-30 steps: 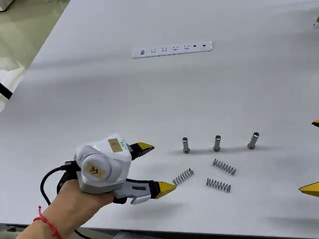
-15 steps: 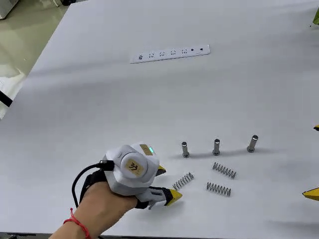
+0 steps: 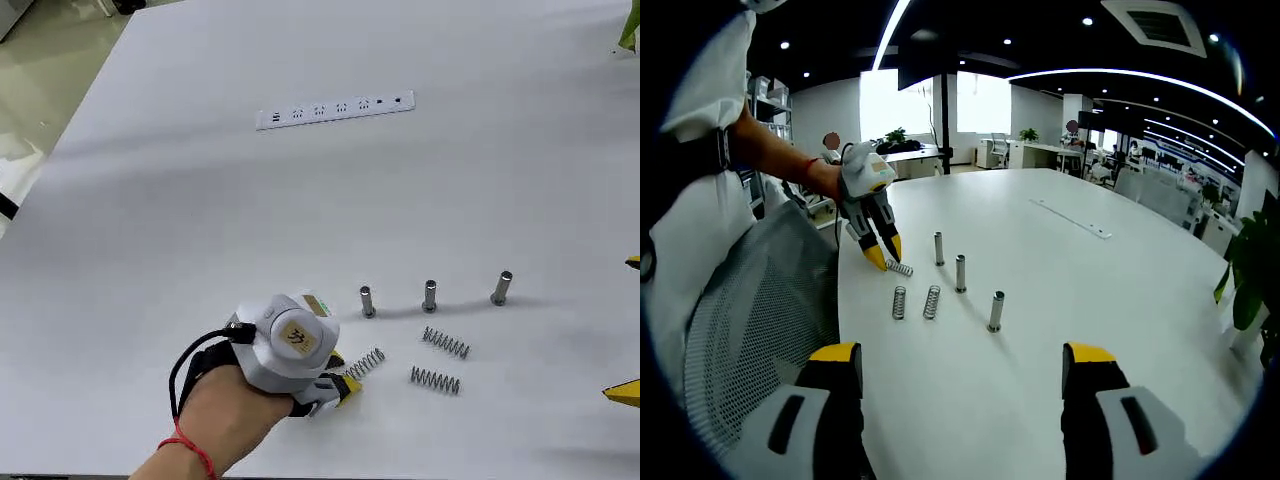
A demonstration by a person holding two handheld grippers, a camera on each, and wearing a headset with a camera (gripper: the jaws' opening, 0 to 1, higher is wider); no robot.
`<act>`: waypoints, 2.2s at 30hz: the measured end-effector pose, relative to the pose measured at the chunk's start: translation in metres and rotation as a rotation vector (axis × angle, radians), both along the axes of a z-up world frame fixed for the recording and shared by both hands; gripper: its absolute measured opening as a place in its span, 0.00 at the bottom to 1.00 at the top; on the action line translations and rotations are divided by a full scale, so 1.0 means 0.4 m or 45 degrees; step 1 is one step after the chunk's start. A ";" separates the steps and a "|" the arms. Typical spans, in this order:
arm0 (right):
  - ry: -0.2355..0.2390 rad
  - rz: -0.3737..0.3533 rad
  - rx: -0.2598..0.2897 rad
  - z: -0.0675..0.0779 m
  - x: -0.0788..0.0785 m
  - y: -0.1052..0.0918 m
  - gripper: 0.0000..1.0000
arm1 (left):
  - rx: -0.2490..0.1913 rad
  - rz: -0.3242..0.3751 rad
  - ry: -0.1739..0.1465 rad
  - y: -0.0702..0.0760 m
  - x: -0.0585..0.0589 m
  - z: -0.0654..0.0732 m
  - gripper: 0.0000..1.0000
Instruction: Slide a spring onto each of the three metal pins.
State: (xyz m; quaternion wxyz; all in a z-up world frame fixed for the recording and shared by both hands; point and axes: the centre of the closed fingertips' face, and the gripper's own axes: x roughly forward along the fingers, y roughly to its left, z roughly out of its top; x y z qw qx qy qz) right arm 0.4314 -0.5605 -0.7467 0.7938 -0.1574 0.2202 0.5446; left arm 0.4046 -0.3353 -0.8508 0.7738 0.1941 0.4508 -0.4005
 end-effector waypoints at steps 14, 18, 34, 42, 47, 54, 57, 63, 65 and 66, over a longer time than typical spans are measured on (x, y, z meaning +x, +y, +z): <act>-0.002 -0.008 0.000 0.001 0.003 -0.002 0.83 | 0.073 -0.041 -0.017 0.005 0.004 -0.001 0.12; 0.000 -0.011 0.003 0.000 0.002 -0.003 0.83 | 0.078 -0.051 -0.017 0.005 0.005 -0.001 0.11; 0.011 -0.008 -0.008 -0.006 -0.001 -0.001 0.82 | 0.023 -0.034 -0.011 0.000 0.002 -0.002 0.11; 0.011 -0.006 -0.012 -0.003 -0.003 0.000 0.81 | -0.035 0.007 -0.008 -0.003 -0.003 0.008 0.11; 0.008 -0.007 -0.015 0.000 -0.002 0.000 0.81 | -0.095 0.039 -0.021 -0.004 -0.004 0.036 0.11; -0.008 0.009 0.000 0.021 -0.005 0.020 0.80 | -0.193 0.077 -0.062 -0.009 -0.004 0.090 0.10; -0.014 0.015 0.013 0.036 -0.005 0.032 0.80 | -0.254 0.090 -0.091 -0.018 -0.005 0.122 0.10; -0.016 0.033 0.063 0.082 -0.010 0.074 0.75 | -0.397 0.106 -0.156 -0.051 0.003 0.196 0.10; -0.012 0.027 0.114 0.110 -0.010 0.099 0.72 | -0.441 0.101 -0.184 -0.066 0.006 0.221 0.10; -0.006 0.022 0.130 0.120 -0.009 0.109 0.71 | -0.453 0.105 -0.187 -0.070 0.007 0.228 0.10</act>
